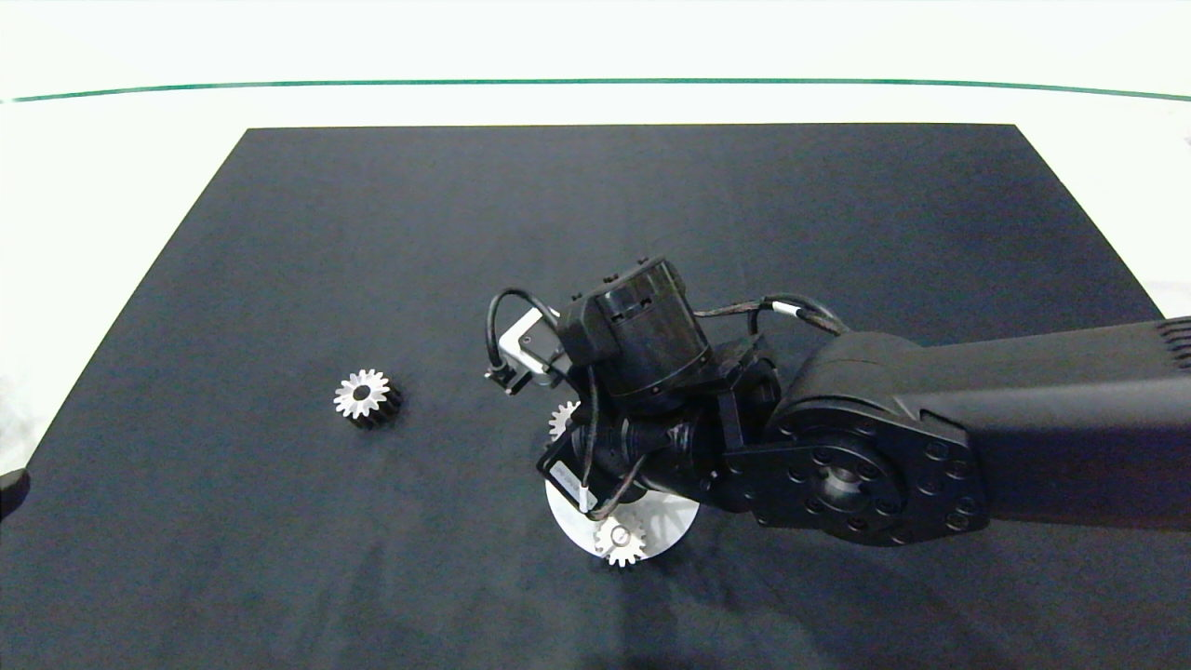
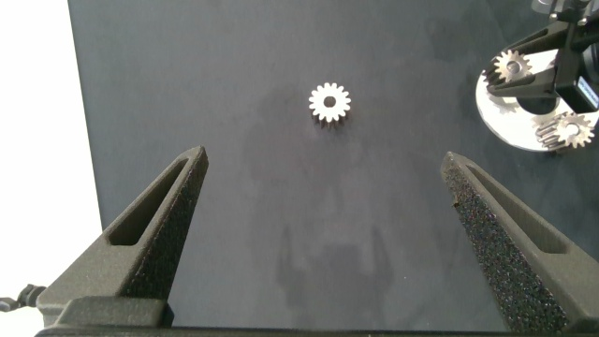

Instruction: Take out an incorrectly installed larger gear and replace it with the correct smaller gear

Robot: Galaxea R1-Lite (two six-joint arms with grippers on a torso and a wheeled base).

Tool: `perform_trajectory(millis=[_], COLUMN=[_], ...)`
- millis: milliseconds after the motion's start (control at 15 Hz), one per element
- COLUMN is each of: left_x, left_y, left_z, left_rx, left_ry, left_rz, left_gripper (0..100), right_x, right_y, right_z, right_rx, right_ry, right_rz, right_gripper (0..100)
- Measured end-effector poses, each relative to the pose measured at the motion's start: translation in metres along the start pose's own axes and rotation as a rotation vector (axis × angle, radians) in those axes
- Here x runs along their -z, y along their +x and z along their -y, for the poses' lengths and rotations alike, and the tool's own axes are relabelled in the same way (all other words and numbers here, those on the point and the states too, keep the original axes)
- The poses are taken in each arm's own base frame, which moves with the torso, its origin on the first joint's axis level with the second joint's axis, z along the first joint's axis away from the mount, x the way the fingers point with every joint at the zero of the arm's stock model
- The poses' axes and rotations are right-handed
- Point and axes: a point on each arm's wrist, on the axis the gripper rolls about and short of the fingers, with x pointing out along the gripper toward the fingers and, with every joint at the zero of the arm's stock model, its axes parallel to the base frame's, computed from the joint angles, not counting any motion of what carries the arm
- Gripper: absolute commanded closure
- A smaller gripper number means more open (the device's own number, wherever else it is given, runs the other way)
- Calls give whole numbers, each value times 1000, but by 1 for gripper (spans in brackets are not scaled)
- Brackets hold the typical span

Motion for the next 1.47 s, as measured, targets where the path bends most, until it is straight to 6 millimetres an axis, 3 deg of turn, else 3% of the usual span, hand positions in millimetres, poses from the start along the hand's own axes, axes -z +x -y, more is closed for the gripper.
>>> perform_trajectory(millis=[467, 733, 1000, 1467], left_x=[0, 0, 0, 1], left_y=[0, 0, 0, -7], left_z=[0, 0, 0, -2], left_rx=[-1, -2, -6, -75], left_ry=[-1, -6, -23, -43], left_rz=[0, 0, 0, 12], left_gripper=[0, 0, 0, 0], right_x=[1, -5, 1, 46], right_y=[-6, -32, -81, -192], right_z=[2, 12, 35, 74], right_rx=[-4, 22, 88, 334], right_ry=[3, 28, 69, 226], right_rz=[-16, 11, 29, 98], right_gripper=[0, 0, 0, 0])
